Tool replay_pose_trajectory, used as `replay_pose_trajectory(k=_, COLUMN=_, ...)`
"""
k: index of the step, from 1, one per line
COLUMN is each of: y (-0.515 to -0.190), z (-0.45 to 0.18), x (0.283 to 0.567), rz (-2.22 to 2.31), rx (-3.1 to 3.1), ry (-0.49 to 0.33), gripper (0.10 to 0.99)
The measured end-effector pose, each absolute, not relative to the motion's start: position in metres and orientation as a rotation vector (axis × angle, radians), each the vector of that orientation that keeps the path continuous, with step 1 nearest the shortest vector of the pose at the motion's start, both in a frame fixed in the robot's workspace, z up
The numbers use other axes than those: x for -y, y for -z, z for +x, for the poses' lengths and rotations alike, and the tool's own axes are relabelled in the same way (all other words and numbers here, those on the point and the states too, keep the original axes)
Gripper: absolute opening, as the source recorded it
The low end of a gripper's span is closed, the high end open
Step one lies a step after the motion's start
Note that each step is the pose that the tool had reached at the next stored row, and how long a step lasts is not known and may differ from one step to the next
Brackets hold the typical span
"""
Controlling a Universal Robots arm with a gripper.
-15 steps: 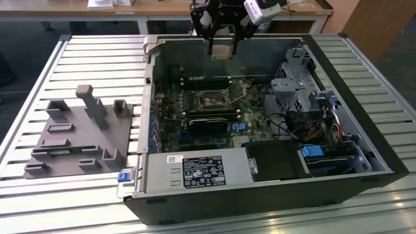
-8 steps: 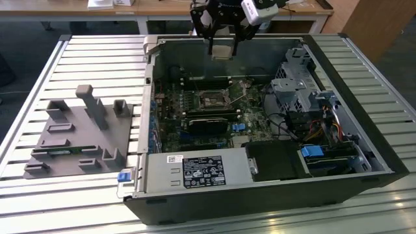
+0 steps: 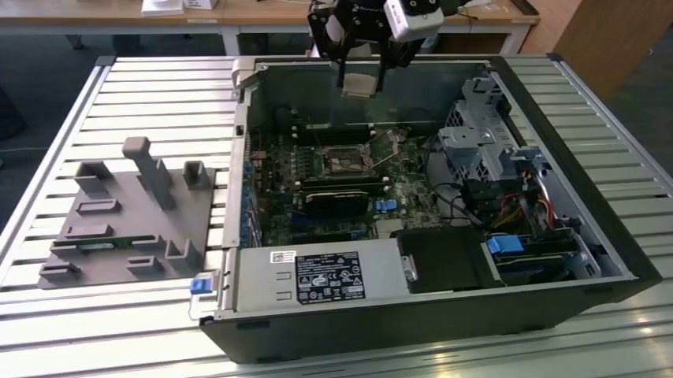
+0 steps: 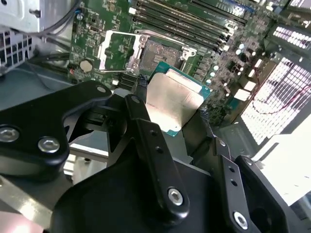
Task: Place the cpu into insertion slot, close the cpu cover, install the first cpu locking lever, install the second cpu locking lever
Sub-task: 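Place the cpu into insertion slot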
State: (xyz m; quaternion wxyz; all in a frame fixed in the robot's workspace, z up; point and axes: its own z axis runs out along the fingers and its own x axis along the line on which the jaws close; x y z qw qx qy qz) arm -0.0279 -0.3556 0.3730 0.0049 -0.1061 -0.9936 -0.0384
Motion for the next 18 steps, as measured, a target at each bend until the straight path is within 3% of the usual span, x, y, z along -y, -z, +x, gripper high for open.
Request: replay_pose_trajectory(k=18, y=-0.3708, z=-0.0281, x=0.3556, rz=-0.734, rx=3.053, ry=0.119, gripper=0.537)
